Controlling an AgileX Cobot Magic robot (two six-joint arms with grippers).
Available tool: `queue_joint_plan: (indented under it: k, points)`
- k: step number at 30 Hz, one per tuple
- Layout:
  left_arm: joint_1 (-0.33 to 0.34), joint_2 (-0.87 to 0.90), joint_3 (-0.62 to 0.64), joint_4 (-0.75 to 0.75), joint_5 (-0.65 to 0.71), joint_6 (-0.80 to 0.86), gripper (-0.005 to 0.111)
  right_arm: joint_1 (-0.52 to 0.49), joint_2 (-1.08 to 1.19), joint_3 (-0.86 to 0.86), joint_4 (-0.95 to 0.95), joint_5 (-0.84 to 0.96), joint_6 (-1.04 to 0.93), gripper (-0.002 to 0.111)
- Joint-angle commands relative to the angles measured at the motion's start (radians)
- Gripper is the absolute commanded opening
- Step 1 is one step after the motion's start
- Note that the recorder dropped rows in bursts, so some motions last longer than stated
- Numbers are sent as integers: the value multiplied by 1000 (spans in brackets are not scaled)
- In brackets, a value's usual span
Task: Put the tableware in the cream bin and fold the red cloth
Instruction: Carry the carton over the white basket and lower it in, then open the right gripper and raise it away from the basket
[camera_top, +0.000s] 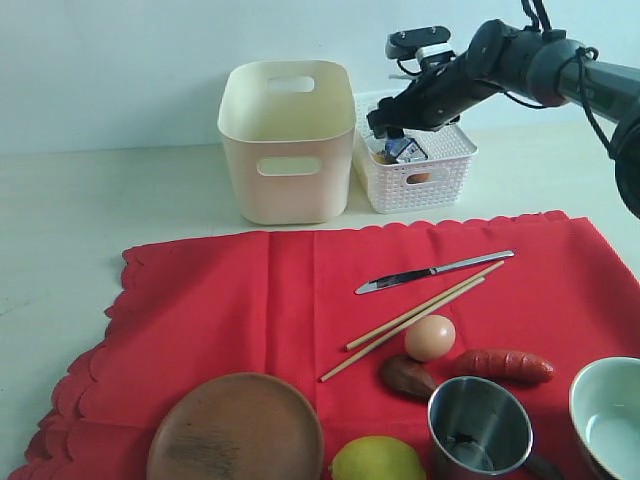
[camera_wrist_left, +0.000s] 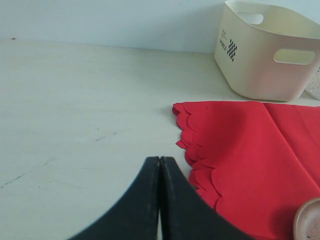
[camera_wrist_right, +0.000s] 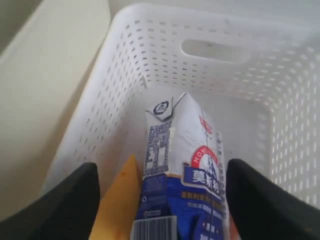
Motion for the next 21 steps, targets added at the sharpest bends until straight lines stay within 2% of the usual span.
queue_joint_plan:
  k: [1,8,18,21]
  points:
    - [3,-6,4,2,-8,-2,0,-2,-73,-12,1,30,-3,68]
    - [3,-6,4,2,-8,-2,0,-2,-168,-12,-6,152,15,68]
    - [3,-6,4,2,-8,-2,0,-2,-276,-12,-155,379,118,67]
    - [3,-6,4,2,-8,-2,0,-2,-301,-12,-180,423,136,64]
